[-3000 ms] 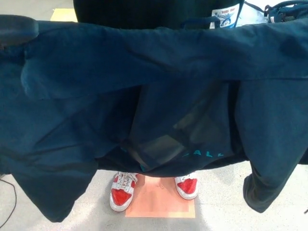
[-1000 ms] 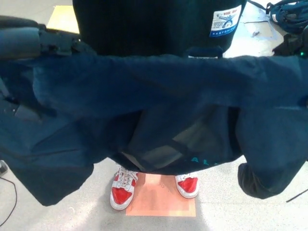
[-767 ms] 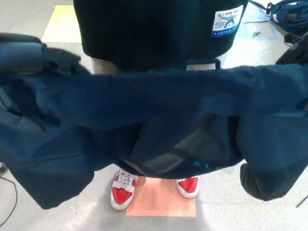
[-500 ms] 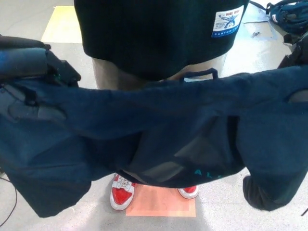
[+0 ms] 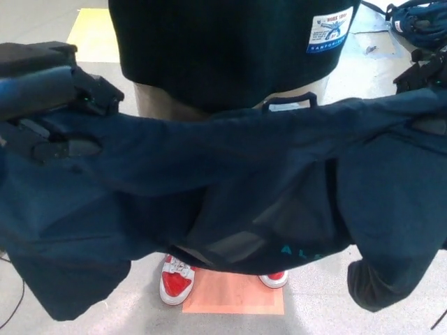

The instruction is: A person hands a coat to the robot and the robot grabs it with both hands and holds it while the person wears the coat.

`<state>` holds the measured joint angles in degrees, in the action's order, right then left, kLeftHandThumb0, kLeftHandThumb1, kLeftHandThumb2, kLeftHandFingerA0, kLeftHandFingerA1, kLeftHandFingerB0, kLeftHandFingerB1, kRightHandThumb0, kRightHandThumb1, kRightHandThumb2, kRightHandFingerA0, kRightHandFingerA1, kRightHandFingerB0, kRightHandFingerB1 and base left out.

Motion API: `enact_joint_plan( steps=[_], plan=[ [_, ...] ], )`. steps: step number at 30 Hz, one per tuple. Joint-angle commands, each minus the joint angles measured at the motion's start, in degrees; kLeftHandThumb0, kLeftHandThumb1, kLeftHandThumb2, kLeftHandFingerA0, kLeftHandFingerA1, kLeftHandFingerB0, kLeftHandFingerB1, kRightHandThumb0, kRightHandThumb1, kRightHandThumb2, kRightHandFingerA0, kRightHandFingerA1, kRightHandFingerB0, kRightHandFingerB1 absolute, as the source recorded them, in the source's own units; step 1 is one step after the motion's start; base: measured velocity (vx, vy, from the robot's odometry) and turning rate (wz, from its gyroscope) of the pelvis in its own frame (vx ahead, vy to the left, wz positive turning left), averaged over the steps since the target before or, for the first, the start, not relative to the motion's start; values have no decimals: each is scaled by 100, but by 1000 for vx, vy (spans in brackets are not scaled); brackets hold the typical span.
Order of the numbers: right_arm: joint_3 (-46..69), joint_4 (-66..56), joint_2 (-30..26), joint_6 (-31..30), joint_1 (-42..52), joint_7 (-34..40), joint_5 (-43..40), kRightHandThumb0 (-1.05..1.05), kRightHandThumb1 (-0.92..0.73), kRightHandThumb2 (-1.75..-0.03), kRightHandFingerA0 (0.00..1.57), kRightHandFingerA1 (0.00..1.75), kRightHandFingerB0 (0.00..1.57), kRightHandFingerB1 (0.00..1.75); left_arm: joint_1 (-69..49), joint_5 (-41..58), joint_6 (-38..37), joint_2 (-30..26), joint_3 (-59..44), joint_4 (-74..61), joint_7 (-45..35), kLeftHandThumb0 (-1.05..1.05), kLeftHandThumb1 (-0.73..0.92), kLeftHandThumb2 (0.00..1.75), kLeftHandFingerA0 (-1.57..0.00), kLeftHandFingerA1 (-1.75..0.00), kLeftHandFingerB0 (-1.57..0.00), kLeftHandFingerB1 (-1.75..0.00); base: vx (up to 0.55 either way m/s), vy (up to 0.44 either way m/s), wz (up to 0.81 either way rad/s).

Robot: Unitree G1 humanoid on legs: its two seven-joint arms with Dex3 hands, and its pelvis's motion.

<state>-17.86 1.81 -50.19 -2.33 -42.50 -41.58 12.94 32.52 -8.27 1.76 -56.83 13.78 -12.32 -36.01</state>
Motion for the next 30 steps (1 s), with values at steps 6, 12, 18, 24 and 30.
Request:
enact_joint_plan(
  steps=[6,12,18,24,30],
  plan=[
    [1384,807,864,1625,639,3846,869,-36,-89,-66,105,96,96,70,-681,-2628,-1561,959,-414,1263,4733,-31,77,64,-89,-163,-74,-147,0,0,0],
    [1573,992,1088,1247,97,4151,858,-36,-90,-67,88,175,73,165,-34,-2750,-1473,1200,-319,2052,5435,-37,82,67,-83,-175,-72,-155,0,0,0],
    [1598,1248,1192,1328,-250,4507,1002,-35,-87,-71,90,173,81,153,465,-3156,-1240,1165,-160,2551,6014,-34,78,67,-87,-170,-87,-90,0,0,0],
    [1651,1626,1075,1321,-888,4602,1029,-36,-87,-71,89,174,84,152,1357,-3262,-1179,1138,-205,3141,6511,-32,77,65,-82,-170,-71,-154,0,0,0],
    [1748,2086,920,1283,-1909,4581,906,-44,-92,-74,89,175,73,161,2458,-3332,-1133,1048,-173,3670,6713,-36,84,69,-82,-172,-74,-154,0,0,0]
  ],
)
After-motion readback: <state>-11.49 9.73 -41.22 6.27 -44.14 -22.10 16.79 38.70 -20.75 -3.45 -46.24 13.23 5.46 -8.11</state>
